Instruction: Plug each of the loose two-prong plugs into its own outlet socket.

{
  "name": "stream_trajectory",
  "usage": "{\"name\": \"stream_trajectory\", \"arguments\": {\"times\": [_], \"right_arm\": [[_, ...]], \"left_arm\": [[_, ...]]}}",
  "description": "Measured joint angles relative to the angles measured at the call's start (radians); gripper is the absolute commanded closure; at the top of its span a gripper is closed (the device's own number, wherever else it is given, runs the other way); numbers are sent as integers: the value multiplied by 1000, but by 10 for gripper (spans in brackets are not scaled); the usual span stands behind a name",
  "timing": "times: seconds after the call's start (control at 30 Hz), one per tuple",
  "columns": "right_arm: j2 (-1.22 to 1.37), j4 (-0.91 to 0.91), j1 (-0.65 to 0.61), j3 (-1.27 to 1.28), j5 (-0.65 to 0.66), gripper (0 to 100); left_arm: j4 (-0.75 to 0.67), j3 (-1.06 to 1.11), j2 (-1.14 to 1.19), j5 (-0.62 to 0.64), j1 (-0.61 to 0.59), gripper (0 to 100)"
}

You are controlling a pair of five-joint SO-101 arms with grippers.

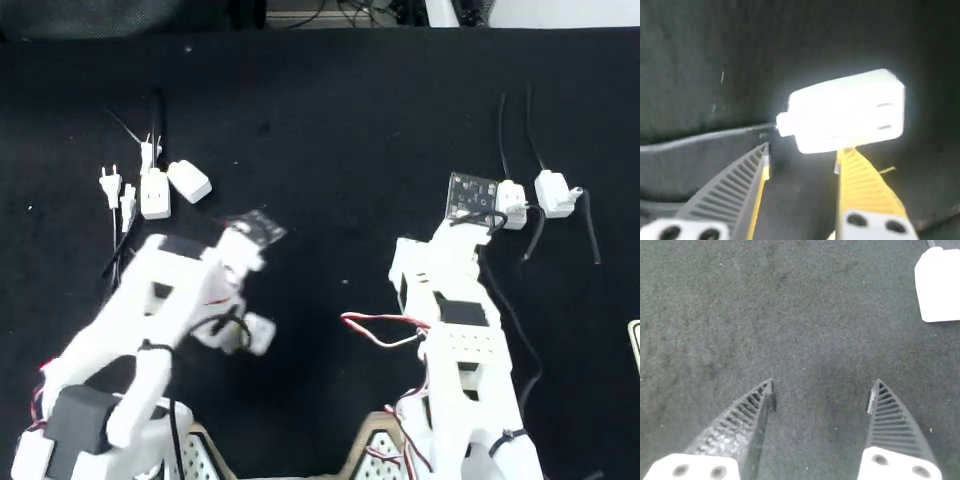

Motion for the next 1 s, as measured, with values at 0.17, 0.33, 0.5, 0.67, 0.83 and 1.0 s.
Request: {"name": "stream_trajectory", "arguments": {"times": [0.17, 0.33, 0.5, 0.67, 0.83, 1.0], "right_arm": [[0, 0, 0, 0, 0, 716], [0, 0, 0, 0, 0, 716], [0, 0, 0, 0, 0, 716], [0, -2, 0, 0, 0, 716], [0, -2, 0, 0, 0, 716], [0, -2, 0, 0, 0, 716]], "left_arm": [[-180, 20, 0, 170, 110, 784], [-273, 20, 0, 334, 123, 784], [-279, 18, 0, 430, 127, 782], [-204, -28, 0, 431, 91, 780], [-9, -176, 0, 324, -41, 780], [173, -373, 3, 204, -203, 780]]}}
